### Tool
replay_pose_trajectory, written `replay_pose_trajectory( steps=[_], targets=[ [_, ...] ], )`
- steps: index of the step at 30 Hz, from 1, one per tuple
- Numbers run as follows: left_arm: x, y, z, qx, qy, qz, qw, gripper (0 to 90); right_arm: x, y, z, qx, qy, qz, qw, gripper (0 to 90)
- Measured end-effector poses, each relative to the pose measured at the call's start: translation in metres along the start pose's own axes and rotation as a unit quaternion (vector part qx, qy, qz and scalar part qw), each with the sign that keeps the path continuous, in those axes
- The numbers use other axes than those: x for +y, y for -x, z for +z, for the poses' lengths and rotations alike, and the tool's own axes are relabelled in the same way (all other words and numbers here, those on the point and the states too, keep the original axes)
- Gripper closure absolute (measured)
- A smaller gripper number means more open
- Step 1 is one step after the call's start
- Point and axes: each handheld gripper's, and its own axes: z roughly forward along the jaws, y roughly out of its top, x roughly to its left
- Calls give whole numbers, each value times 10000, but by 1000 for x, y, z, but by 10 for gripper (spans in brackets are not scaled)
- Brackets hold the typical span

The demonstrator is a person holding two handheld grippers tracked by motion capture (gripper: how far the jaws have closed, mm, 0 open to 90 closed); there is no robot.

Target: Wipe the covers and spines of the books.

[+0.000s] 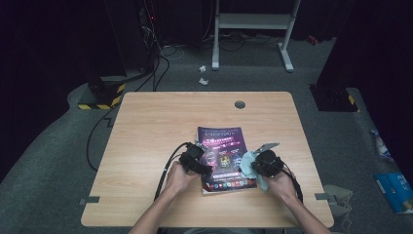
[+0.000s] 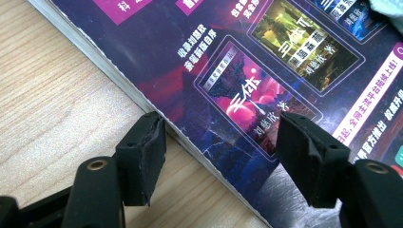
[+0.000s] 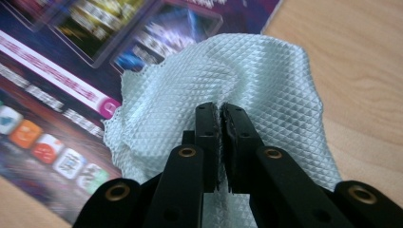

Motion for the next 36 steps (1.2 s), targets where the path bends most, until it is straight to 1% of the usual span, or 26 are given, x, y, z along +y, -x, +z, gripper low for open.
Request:
replay_pose_trajectory(
  steps=[1, 2, 3, 4, 6, 7, 8, 9, 10, 11, 12, 13, 14, 15, 17, 19, 20, 21, 23, 25, 26, 29, 31, 32, 33, 36],
  targets=[
    [0, -2, 0, 18, 22, -78, 10000, 360, 5, -5, -2, 45, 58, -76, 9999, 850],
    [0, -6, 0, 73, 73, -162, 9998, 361, 6, -7, -1, 29, 35, -136, 9999, 850],
    [0, -7, -1, 141, 110, -182, 9997, 361, 9, -10, 2, 31, -15, -207, 9998, 850],
    [0, -7, -1, 141, 110, -182, 9997, 361, 9, -10, 2, 31, -15, -207, 9998, 850],
    [0, -11, -3, 278, 191, -246, 9991, 362, 13, -17, 9, 119, -68, -289, 9995, 850],
    [1, -16, -3, 297, 223, -326, 9988, 360, 18, -27, 14, 187, -34, -415, 9990, 851],
    [1, -16, -3, 297, 223, -326, 9988, 358, 18, -27, 14, 187, -34, -415, 9990, 851],
    [0, -19, -3, 282, 202, -396, 9986, 353, 23, -37, 17, 268, -27, -535, 9982, 850],
    [0, -19, -3, 282, 202, -396, 9986, 348, 23, -37, 17, 268, -27, -535, 9982, 850],
    [1, -21, -3, 288, 176, -415, 9986, 342, 30, -50, 21, 360, -14, -722, 9967, 850],
    [3, -23, -4, 343, 159, -428, 9984, 342, 34, -56, 23, 407, -7, -820, 9958, 850],
    [3, -23, -4, 343, 159, -428, 9984, 342, 34, -56, 23, 407, -7, -820, 9958, 850],
    [3, -24, -4, 380, 140, -417, 9983, 342, 36, -62, 25, 486, 2, -887, 9949, 850],
    [3, -26, -5, 377, 109, -450, 9982, 340, 40, -69, 27, 553, 0, -1025, 9932, 850],
    [1, -27, -6, 356, 107, -482, 9981, 332, 41, -67, 28, 594, -53, -1003, 9932, 850],
    [1, -28, -6, 340, 118, -516, 9980, 330, 41, -64, 28, 573, -54, -950, 9938, 850],
    [0, -29, -5, 325, 113, -521, 9980, 328, 41, -57, 28, 529, -72, -815, 9952, 850],
    [0, -29, -4, 331, 104, -512, 9981, 328, 41, -55, 28, 546, -78, -768, 9955, 850],
    [1, -30, -3, 285, 81, -546, 9981, 329, 43, -59, 29, 474, -109, -851, 9952, 850],
    [1, -30, -3, 284, 72, -517, 9982, 326, 48, -68, 31, 543, -127, -981, 9936, 850],
    [1, -30, -3, 279, 77, -544, 9981, 326, 52, -74, 33, 595, -119, -1038, 9927, 851],
    [1, -30, -3, 302, 82, -492, 9983, 320, 62, -95, 40, 824, -70, -1210, 9892, 850],
    [1, -30, -3, 312, 75, -483, 9983, 318, 68, -107, 44, 917, -27, -1373, 9863, 851],
    [1, -30, -3, 312, 75, -483, 9983, 318, 68, -107, 44, 917, -27, -1373, 9863, 851],
    [0, -30, -3, 318, 87, -485, 9983, 317, 72, -116, 46, 1006, -16, -1401, 9850, 850],
    [-1, -30, -3, 314, 120, -491, 9982, 317, 73, -118, 48, 1083, 0, -1393, 9843, 850]
  ],
)
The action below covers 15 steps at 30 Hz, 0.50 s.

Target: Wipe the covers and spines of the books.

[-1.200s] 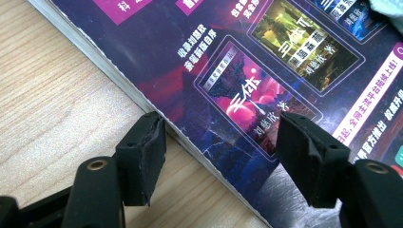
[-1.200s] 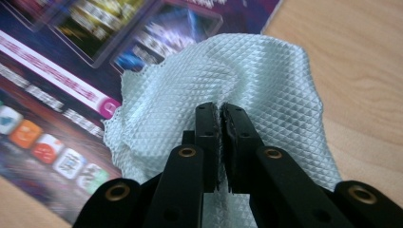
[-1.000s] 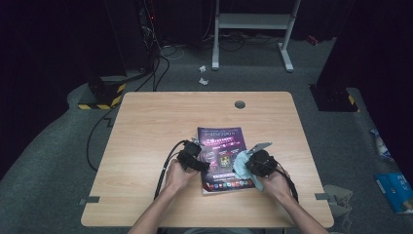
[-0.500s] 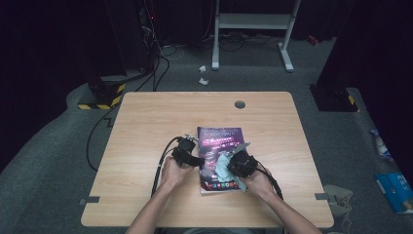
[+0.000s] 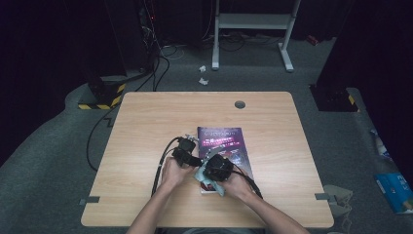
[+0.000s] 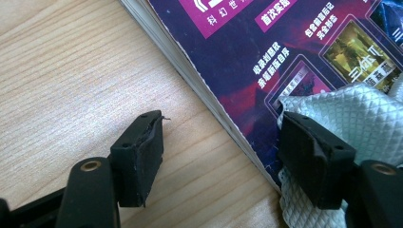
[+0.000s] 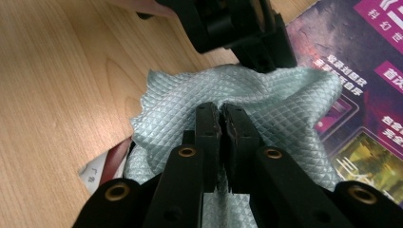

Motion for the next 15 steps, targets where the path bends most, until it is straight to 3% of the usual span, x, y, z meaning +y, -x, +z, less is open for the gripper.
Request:
replay_pose_trajectory(
  steps=[4, 6, 11, 14, 15],
  targets=[
    [-3, 0, 0, 6, 107, 9, 9999, 316, -3, 4, -2, 16, -4, 26, 10000, 849],
    [-5, 0, 0, 5, 151, -17, 9999, 316, -12, 15, -8, -209, -41, 105, 9997, 849],
    [-2, 0, 0, 24, 61, -13, 10000, 316, -30, 37, -21, -480, -118, 483, 9976, 849],
    [-1, 1, 0, 13, 54, -27, 10000, 315, -29, 36, -20, -513, -126, 427, 9977, 850],
    [-1, 1, 0, 21, 53, -29, 10000, 316, -24, 30, -16, -369, -50, 389, 9986, 850]
  ],
)
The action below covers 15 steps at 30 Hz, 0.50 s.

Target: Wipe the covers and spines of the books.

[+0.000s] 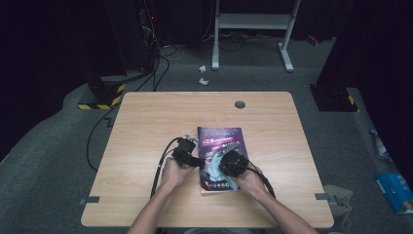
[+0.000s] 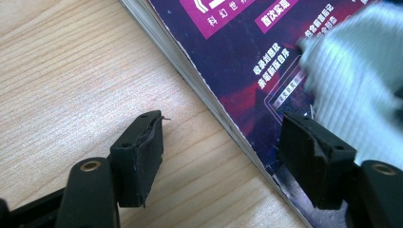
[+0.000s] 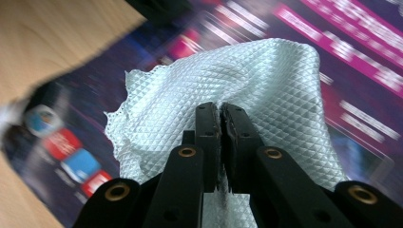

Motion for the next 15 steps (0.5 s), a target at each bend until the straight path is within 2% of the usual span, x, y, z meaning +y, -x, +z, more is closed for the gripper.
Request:
replay_pose_trajectory(
  steps=[3, 6, 8, 11, 12, 13, 14, 15],
  targets=[
    [0, 0, 0, -13, -9, 13, 10000, 316, 11, -15, 7, 197, 52, -153, 9997, 850],
    [0, 0, 0, -12, 1, 7, 10000, 316, 22, -30, 14, 296, 98, -326, 9990, 850],
    [0, 0, 0, -12, 2, 9, 10000, 316, 24, -31, 15, 330, 98, -326, 9989, 850],
    [0, 0, 0, -11, 3, 10, 10000, 316, 22, -27, 15, 400, 105, -247, 9988, 849],
    [0, 0, 0, -7, 8, 8, 10000, 316, 17, -19, 12, 285, 92, -203, 9993, 849],
    [0, 0, 0, -7, 8, 8, 10000, 316, 17, -19, 12, 285, 92, -203, 9993, 849],
    [0, 0, 0, -15, 12, -6, 10000, 317, 9, -6, 7, 130, 90, -66, 9999, 849],
    [0, 0, 0, -15, 12, -6, 10000, 318, 9, -6, 7, 130, 90, -66, 9999, 849]
  ],
)
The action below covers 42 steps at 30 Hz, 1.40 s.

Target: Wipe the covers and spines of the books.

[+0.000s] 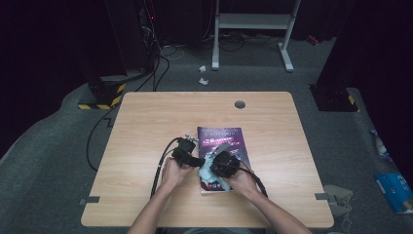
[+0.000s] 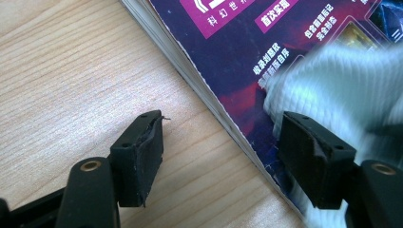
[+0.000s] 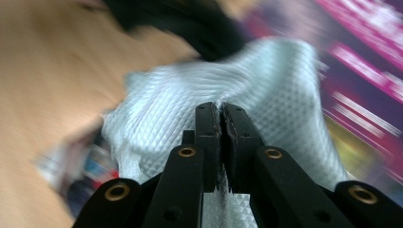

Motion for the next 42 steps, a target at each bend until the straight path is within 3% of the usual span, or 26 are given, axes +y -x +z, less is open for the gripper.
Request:
replay_pose_trajectory(
  steps=[1, 2, 3, 5, 6, 9, 10, 14, 16, 17, 18, 20, 22, 28, 31, 34, 35, 38, 39, 42],
  targets=[
    [0, 0, 0, 8, 14, -2, 10000, 319, -14, 19, -9, -261, -32, 224, 9994, 849],
    [0, 0, 0, 8, 14, -2, 10000, 323, -14, 19, -9, -261, -32, 224, 9994, 849],
    [0, 0, 0, -3, 3, 13, 10000, 326, -27, 37, -18, -464, -41, 498, 9977, 849],
    [0, 1, 0, -6, 0, 22, 10000, 335, -33, 44, -22, -527, -36, 599, 9968, 849],
    [0, 1, 0, -20, 2, 32, 10000, 342, -46, 59, -30, -671, -24, 838, 9942, 849],
    [0, 0, -1, -59, -1, 81, 10000, 365, -58, 69, -38, -740, 8, 1004, 9922, 848],
    [0, 1, -1, -116, 16, 53, 9999, 388, -61, 69, -39, -732, 9, 1075, 9915, 849],
    [0, 4, -2, -186, -10, 55, 9998, 483, -66, 57, -44, -837, -95, 705, 9940, 848],
    [-1, 8, -2, -267, -36, 130, 9996, 526, -68, 53, -45, -820, -85, 660, 9944, 849],
    [-1, 11, -1, -374, -22, 143, 9992, 516, -69, 52, -45, -776, -61, 701, 9945, 849],
    [-1, 17, -1, -232, -69, 305, 9992, 465, -71, 52, -46, -740, -41, 741, 9945, 849],
    [-1, 20, -2, -192, -102, 305, 9993, 467, -73, 51, -47, -726, -33, 736, 9946, 849],
    [-2, 22, -2, -276, -146, 291, 9991, 466, -77, 46, -50, -762, -52, 669, 9948, 849],
    [-6, 40, -4, -403, -300, 508, 9974, 452, -95, 37, -63, -668, -112, 627, 9957, 849],
    [-5, 39, -4, -439, -356, 492, 9972, 442, -97, 42, -64, -764, -68, 732, 9944, 848],
    [-1, 36, -5, -289, -340, 582, 9973, 443, -95, 46, -64, -749, -66, 816, 9938, 848],
    [1, 33, -7, -252, -188, 494, 9983, 450, -94, 43, -63, -799, -95, 691, 9944, 848],
    [4, 27, -7, -187, -164, 406, 9989, 451, -95, 38, -64, -706, -124, 578, 9958, 848],
    [7, 22, -7, -134, -125, 360, 9992, 452, -94, 34, -64, -689, -155, 418, 9966, 848],
    [10, 18, -6, -92, -86, 337, 9994, 455, -90, 38, -63, -762, -173, 470, 9958, 848]
  ],
)
